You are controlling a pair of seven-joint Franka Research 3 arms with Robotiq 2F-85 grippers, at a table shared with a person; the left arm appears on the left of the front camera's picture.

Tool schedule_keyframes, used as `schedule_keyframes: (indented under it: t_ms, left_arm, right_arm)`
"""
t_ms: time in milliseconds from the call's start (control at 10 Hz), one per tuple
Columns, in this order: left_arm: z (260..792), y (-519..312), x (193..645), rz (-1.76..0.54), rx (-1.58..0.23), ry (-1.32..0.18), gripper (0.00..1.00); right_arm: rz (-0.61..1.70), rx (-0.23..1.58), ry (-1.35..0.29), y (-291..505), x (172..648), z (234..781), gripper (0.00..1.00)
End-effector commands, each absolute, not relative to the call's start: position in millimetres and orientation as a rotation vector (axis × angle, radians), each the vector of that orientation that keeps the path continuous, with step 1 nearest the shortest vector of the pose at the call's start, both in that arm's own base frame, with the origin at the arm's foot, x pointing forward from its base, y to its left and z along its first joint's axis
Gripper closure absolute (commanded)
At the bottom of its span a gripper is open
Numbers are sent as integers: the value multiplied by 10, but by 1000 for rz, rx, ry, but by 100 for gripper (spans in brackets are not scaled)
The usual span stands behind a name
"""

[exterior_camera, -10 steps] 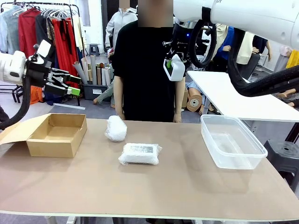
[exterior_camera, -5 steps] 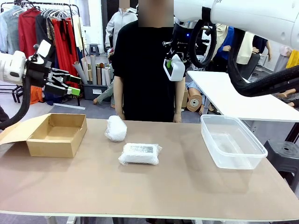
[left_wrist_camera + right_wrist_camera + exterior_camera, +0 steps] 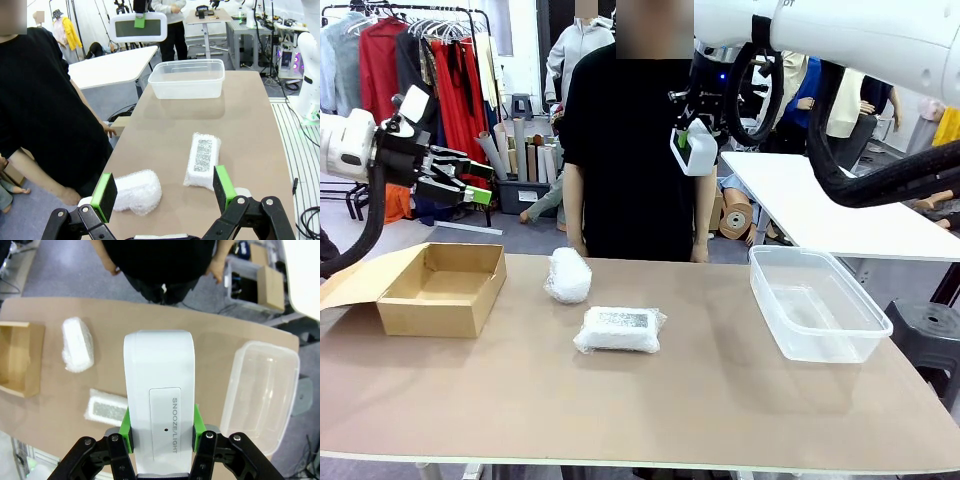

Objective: Separate and place wrapped and unwrapped clocks.
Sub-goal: If the picked Digital clock is wrapped, place it in the Package Box ; if not, place it in the Organizing box.

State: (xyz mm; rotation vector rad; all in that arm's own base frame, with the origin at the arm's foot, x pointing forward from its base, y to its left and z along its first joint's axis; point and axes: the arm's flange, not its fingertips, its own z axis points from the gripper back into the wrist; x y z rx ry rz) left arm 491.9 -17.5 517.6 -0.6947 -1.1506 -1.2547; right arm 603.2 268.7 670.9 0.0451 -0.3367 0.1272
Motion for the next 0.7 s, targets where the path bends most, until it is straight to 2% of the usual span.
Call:
schedule_keyframes:
  t_ms: [0,400,600]
  left_arm:
    - [5187,-179,4905,-1251,-683,-1155,0]
    - [5187,-179,4905,-1251,-683,-1155,0]
    - [5187,-179,4905,-1251,-683,-1155,0]
  right_arm:
    - [162,9,-293,2417,5836,6809,100]
    - [91,-53,-249,1848,5607,6874,100]
    - [47,-67,-218,1492,5539,6718,100]
